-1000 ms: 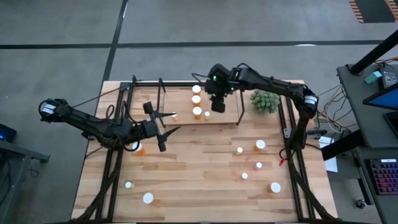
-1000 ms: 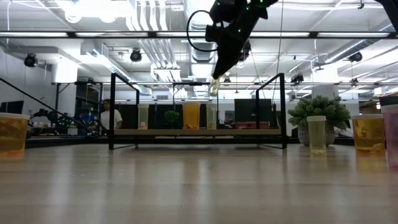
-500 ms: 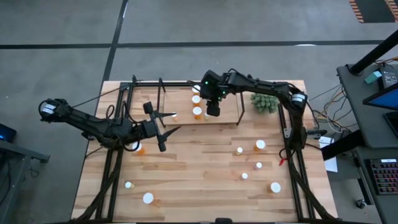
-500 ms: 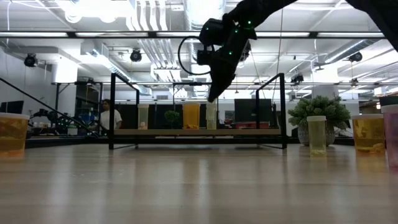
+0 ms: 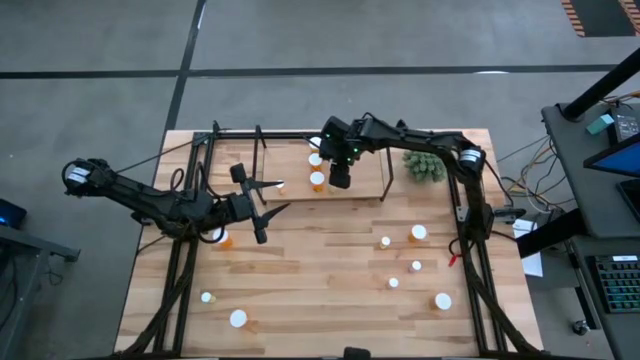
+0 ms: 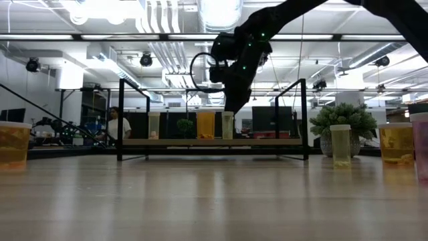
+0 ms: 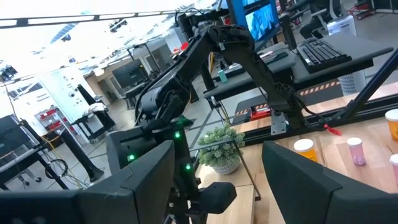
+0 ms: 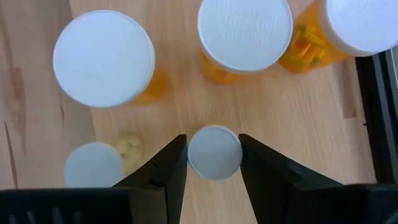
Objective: Pick and place medicine bottles onto shelf by color
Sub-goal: Put the small yellow pill bottle on the shelf aligned with the other small yellow pill bottle
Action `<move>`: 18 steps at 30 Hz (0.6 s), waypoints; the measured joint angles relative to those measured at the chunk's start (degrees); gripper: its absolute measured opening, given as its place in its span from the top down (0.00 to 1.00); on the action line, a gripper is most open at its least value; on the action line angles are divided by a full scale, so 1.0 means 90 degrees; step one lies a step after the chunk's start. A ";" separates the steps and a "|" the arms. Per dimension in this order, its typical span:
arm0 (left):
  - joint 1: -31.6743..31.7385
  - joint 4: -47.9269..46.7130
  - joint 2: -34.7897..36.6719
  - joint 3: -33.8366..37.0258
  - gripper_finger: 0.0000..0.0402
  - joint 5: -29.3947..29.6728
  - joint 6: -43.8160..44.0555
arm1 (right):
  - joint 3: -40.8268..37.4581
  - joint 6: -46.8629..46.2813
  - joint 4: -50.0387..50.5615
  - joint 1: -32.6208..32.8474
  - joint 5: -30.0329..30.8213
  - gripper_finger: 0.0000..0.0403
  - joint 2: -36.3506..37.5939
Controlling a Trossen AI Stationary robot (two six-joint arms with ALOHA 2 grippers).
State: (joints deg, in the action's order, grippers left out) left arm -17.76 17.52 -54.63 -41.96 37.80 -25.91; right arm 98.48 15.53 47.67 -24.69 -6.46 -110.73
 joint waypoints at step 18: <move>0.0000 0.0002 0.0000 -0.0002 0.44 -0.0007 -0.0002 | 0.0058 -0.0056 -0.0036 0.0000 0.0002 0.60 -0.0021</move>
State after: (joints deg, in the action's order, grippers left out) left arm -17.76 17.54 -54.63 -41.98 37.74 -25.93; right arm 99.00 15.03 47.35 -24.69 -6.44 -110.91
